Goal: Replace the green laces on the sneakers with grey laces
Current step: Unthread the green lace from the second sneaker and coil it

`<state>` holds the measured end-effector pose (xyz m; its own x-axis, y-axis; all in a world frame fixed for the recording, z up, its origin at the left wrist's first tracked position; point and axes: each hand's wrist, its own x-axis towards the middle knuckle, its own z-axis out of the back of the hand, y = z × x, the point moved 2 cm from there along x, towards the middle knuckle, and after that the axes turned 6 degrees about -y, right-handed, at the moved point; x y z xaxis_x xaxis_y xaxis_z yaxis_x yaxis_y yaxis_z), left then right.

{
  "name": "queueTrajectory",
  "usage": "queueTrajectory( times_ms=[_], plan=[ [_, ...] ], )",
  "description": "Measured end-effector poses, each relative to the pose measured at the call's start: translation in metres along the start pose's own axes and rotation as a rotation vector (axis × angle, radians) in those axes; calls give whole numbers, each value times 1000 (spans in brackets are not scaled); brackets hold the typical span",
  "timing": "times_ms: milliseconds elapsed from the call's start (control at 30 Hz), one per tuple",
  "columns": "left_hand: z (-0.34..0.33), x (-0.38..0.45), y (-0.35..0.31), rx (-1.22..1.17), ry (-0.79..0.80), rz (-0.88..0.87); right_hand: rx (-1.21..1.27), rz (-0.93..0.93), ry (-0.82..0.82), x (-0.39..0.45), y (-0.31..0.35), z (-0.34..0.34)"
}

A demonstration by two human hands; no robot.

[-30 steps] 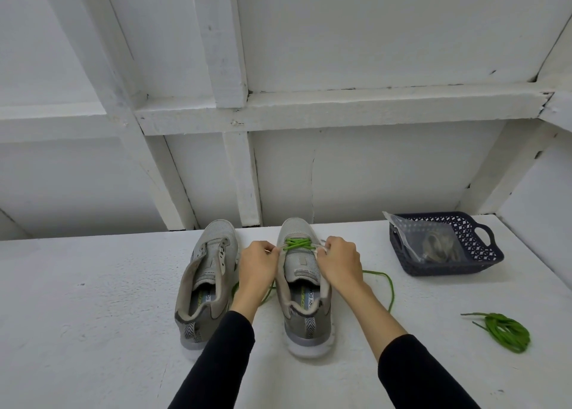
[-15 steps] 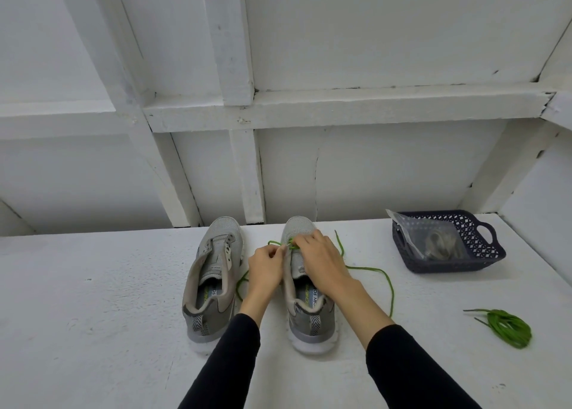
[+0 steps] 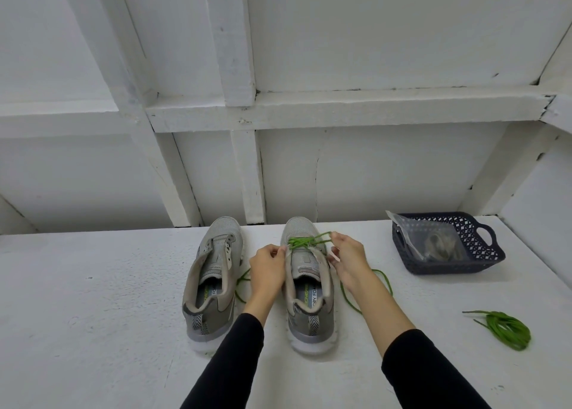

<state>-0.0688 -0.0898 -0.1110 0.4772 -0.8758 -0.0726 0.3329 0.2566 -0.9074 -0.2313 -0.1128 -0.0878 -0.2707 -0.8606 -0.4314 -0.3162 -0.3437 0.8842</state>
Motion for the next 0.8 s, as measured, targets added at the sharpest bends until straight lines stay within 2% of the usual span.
queueTrajectory(
  times_ms=[33,100,200,233,300,367,467,567,700,800],
  plan=[
    [-1,0,0,2,-6,-2,-9,-46,-63,6,-2,7],
    [-2,-1,1,12,-22,-6,-168,-11,-145,12,-6,16],
    [-4,-2,1,19,-37,-20,-365,254,-246,4,3,15],
    [-4,-2,1,18,-38,-23,-406,389,-238,-2,10,10],
    [-4,-2,1,18,-39,-35,-518,629,-119,-14,24,-6],
    [-5,-3,1,35,-36,-59,-678,727,45,-18,26,-23],
    [-5,-5,-1,41,-29,-78,-942,704,201,-14,12,-35],
    [-4,-5,1,41,-24,-71,-1075,683,287,-16,3,-40],
    [-4,-4,2,22,-28,-56,-1084,640,267,-19,2,-45],
    [-4,-6,1,35,-37,-54,-958,526,250,-16,5,-41]
  ],
)
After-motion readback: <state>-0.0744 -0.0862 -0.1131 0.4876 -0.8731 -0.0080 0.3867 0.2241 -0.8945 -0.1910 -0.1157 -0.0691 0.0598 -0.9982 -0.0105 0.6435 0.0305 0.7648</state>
